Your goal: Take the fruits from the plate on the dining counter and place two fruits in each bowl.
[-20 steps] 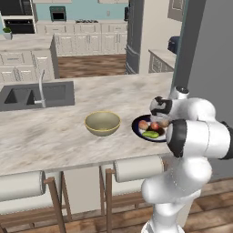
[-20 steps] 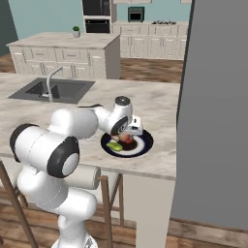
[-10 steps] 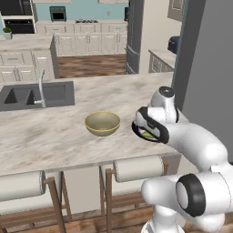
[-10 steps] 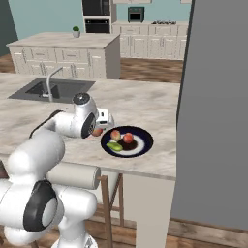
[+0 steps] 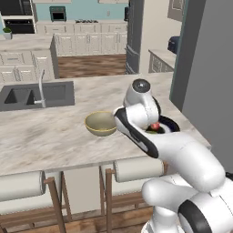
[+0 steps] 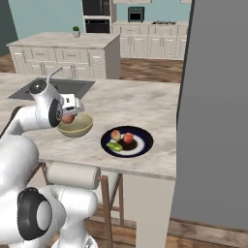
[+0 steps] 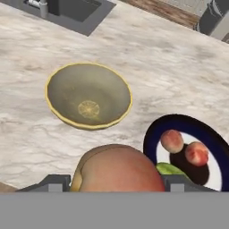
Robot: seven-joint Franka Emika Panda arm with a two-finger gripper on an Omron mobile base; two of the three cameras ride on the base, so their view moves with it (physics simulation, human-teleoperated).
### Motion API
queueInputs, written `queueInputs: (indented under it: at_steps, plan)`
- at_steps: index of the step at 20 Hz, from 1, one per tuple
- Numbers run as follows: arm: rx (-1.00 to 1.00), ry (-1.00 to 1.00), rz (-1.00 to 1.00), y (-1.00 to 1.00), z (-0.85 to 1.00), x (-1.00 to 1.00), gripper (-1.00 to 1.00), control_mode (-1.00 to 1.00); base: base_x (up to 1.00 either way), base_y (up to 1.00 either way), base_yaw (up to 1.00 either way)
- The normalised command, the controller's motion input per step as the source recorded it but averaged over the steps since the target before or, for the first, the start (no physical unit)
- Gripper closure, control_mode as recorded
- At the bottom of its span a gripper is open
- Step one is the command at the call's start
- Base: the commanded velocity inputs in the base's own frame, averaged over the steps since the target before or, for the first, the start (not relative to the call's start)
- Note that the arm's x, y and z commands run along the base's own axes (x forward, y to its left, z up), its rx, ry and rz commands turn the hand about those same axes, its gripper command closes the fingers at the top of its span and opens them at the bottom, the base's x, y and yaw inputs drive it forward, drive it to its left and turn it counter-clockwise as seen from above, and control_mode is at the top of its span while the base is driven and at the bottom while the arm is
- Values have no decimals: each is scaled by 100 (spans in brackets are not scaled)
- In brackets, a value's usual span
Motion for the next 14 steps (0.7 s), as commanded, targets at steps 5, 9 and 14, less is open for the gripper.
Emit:
queueInputs:
  at_steps: [5, 9, 14]
  plan:
    - [0, 9, 0, 69, -4, 27, 100, -100, 0, 0, 0]
    - [0, 19, 0, 46, 0, 48, 100, -100, 0, 0, 0]
    - [0, 17, 0, 13, -5, 59, 100, -100, 0, 0, 0]
